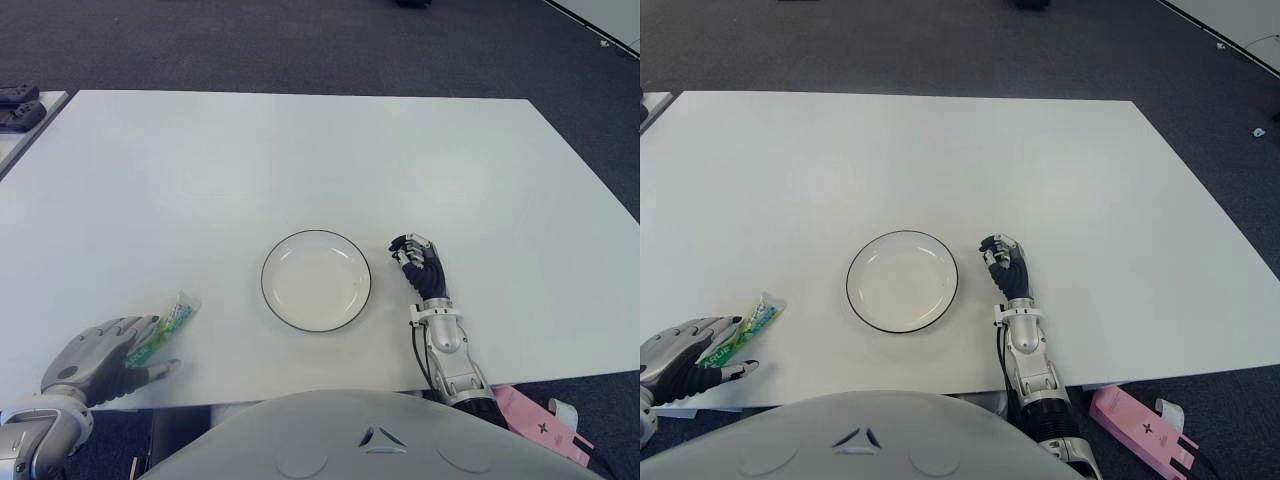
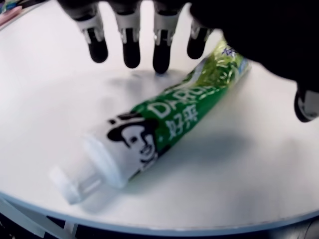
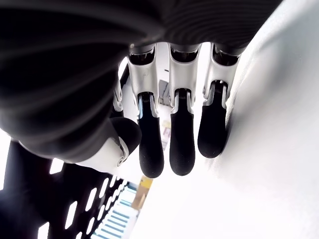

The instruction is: Put the toothpaste on the table into the plate.

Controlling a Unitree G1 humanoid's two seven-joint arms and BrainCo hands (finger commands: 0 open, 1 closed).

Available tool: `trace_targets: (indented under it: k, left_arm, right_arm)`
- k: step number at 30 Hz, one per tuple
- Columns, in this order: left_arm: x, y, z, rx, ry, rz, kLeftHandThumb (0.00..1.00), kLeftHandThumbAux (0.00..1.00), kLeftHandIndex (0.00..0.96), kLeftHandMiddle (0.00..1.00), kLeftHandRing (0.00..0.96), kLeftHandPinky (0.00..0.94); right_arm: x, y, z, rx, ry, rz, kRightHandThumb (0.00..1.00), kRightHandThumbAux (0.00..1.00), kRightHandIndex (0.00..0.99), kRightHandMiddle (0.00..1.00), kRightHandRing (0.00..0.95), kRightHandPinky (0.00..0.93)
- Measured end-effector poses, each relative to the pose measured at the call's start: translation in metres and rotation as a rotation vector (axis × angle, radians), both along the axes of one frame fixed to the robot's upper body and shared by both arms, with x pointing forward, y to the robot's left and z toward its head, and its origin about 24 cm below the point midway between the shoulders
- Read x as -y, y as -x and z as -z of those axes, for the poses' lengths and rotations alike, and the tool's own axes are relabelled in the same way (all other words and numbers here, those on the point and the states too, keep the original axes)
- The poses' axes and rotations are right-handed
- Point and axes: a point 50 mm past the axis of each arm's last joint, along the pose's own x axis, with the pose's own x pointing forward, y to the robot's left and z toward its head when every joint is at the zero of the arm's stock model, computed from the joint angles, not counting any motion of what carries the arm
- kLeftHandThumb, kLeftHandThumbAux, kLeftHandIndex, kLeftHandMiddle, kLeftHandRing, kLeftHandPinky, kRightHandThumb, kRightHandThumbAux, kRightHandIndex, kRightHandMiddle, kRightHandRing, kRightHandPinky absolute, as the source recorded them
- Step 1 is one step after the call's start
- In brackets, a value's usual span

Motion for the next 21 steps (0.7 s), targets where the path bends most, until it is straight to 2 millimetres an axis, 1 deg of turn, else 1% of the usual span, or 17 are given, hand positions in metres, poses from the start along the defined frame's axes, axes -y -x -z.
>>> trace_targets:
  k: [4, 7, 9, 12, 17, 21]
  left_arm:
    - [0.001, 0.0, 0.002, -0.011, -0.007, 0.0, 0.113, 0.252, 0.008, 0.116, 0.07, 0.036]
    - [0.001, 0.001, 0.004, -0.022, -0.017, 0.001, 0.112, 0.256, 0.018, 0.13, 0.086, 0.076]
    - [0.002, 0.001, 0.004, -0.027, -0.025, 0.002, 0.117, 0.263, 0.024, 0.138, 0.092, 0.079]
    - [0.004, 0.0, 0.006, -0.033, -0.045, 0.002, 0.132, 0.281, 0.035, 0.152, 0.099, 0.065]
    - [0.011, 0.0, 0.01, -0.009, -0.093, -0.016, 0.17, 0.31, 0.104, 0.189, 0.128, 0.054]
    - [0.016, 0.002, 0.014, 0.011, -0.128, -0.037, 0.174, 0.331, 0.107, 0.197, 0.133, 0.042]
  right_arm:
    - [0.0, 0.0, 0.0, 0.004, 0.001, -0.003, 0.699, 0.735, 0.427, 0.502, 0.504, 0.503]
    - [0.001, 0.0, 0.0, 0.006, 0.002, -0.006, 0.699, 0.736, 0.426, 0.497, 0.5, 0.498]
    - [0.001, 0.001, 0.0, 0.007, 0.003, -0.009, 0.699, 0.736, 0.426, 0.494, 0.497, 0.491]
    - [0.001, 0.001, 0.0, 0.005, 0.002, -0.013, 0.699, 0.736, 0.426, 0.489, 0.491, 0.477]
    - [0.002, 0.001, 0.0, 0.004, -0.002, -0.016, 0.701, 0.736, 0.425, 0.48, 0.488, 0.483]
    - [0.001, 0.001, 0.0, 0.003, -0.005, -0.018, 0.702, 0.736, 0.425, 0.481, 0.491, 0.485]
